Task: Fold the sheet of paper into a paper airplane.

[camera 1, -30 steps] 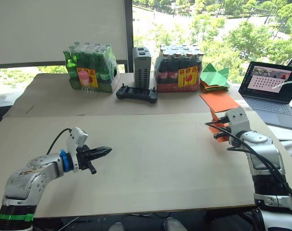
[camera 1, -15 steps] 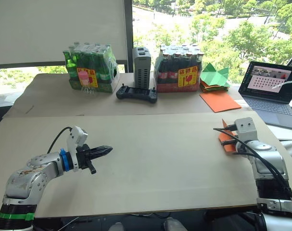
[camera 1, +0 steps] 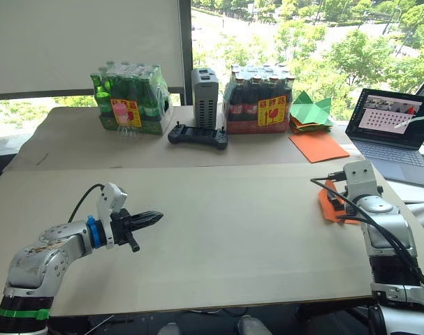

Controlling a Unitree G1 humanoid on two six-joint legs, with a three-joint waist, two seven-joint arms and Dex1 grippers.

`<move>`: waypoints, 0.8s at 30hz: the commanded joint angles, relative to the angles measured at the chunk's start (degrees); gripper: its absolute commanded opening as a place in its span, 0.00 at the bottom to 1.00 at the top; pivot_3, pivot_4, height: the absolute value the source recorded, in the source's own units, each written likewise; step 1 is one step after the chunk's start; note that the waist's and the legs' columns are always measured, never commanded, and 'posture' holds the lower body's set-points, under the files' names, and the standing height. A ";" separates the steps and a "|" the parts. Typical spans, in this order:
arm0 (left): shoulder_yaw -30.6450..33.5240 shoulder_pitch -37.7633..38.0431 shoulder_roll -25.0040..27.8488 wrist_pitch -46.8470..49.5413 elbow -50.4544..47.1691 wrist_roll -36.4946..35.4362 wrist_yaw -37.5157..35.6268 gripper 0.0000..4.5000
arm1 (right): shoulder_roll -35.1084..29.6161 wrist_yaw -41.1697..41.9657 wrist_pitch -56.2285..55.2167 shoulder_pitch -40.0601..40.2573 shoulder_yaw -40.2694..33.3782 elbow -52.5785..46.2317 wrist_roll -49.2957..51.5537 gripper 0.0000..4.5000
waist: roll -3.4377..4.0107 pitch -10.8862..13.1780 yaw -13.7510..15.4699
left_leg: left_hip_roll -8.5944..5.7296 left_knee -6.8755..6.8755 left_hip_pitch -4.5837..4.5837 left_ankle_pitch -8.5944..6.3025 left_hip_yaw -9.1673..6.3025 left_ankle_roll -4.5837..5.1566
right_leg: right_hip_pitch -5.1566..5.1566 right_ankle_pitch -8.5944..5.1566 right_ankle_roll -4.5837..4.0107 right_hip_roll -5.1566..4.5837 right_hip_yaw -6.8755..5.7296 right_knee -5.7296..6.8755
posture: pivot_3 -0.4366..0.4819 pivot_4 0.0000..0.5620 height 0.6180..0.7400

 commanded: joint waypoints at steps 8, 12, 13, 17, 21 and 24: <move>2.98 -0.48 -2.56 -1.60 -1.97 -0.09 5.27 0.00 | 12.97 17.57 -6.81 3.45 3.65 -19.18 22.84 0.90 | 0.00 0.00 -0.07 | 0.02 0.01 -0.03 0.00 -0.06 0.00 | 0.01 0.01 0.01 -0.02 -0.03 0.02 | 0.48 0.27 1.00; 4.82 -0.05 -3.37 -0.84 -3.21 -1.51 7.00 0.00 | 12.68 22.09 -4.37 5.40 4.77 -21.19 28.39 0.90 | 0.01 0.00 0.44 | -0.01 0.01 -0.02 0.00 -0.04 0.00 | 0.02 0.02 0.03 -0.05 -0.03 0.00 | 0.48 0.27 1.00; 5.38 0.14 -3.53 -0.71 -3.62 -1.80 7.42 0.00 | 12.30 22.73 -3.78 5.70 4.86 -21.32 29.36 0.90 | 0.00 0.00 0.45 | -0.01 0.01 -0.02 0.00 -0.04 0.00 | 0.02 0.02 0.03 -0.05 -0.03 0.00 | 0.48 0.27 1.00; 7.86 2.35 -3.77 -0.50 -5.62 -2.81 8.64 0.00 | 9.16 26.31 -3.12 7.48 4.14 -22.41 32.22 0.90 | 0.00 0.00 0.44 | 0.00 0.01 -0.01 0.00 -0.04 0.00 | 0.01 0.02 0.03 -0.04 -0.03 0.00 | 0.48 0.27 1.00; 9.64 4.76 -3.65 -0.07 -7.36 -4.02 9.53 0.00 | 3.71 30.00 -5.79 10.40 6.07 -23.31 30.09 0.90 | 0.00 0.00 0.38 | 0.00 0.01 0.00 0.00 -0.03 0.00 | 0.01 0.02 0.03 -0.03 -0.03 0.01 | 0.48 0.27 1.00; 10.84 5.34 -3.96 0.43 -7.98 -5.03 10.67 0.00 | 1.06 32.46 -8.26 12.76 7.88 -23.32 28.76 0.90 | 0.00 0.00 0.37 | 0.00 0.01 0.02 0.00 -0.03 0.00 | 0.05 0.02 0.04 -0.02 -0.03 0.00 | 0.48 0.27 1.00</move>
